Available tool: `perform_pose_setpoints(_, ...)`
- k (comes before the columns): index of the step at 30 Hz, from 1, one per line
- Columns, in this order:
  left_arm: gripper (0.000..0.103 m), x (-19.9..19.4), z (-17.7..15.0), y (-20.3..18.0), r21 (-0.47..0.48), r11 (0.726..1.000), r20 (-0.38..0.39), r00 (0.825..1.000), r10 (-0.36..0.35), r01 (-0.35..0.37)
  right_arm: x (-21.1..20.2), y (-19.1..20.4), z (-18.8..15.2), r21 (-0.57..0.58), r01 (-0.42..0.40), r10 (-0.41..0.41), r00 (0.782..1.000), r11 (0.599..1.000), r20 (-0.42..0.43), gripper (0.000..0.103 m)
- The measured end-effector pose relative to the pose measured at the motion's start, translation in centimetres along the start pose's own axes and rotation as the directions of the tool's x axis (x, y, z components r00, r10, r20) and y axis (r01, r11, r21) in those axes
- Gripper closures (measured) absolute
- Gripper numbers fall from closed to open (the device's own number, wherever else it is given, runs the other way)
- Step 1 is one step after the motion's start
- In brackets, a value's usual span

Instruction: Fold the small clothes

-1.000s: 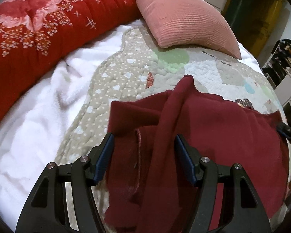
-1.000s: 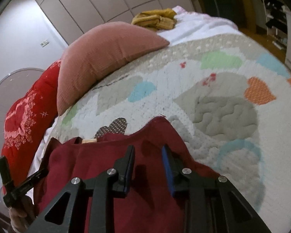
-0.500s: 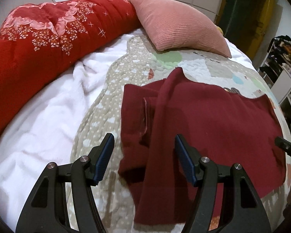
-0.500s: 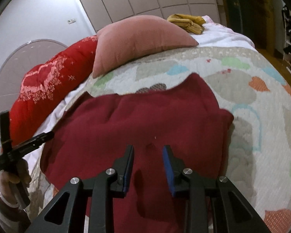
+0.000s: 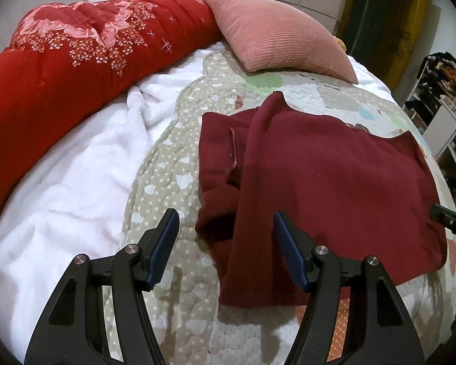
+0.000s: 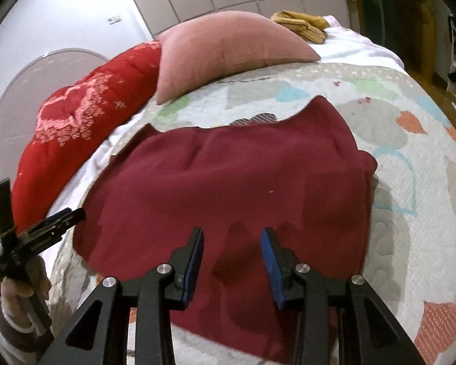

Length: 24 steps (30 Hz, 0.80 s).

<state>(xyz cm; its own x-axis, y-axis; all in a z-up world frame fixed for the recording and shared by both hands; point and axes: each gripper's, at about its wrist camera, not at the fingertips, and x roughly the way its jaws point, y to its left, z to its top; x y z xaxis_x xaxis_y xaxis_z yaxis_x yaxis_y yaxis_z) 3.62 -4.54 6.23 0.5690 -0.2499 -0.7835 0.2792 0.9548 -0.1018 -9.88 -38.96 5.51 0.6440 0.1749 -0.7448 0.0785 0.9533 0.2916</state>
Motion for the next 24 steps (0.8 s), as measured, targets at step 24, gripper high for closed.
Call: perform_pose_setpoints(24, 0.038, 2.3, -2.9, 1.8, -0.119, 0.985, -0.017, 0.992, -0.126, 0.124, 6.0, 10.7, 6.2, 0.017, -0.225, 0.225, 0.973, 0.974, -0.043, 0.058)
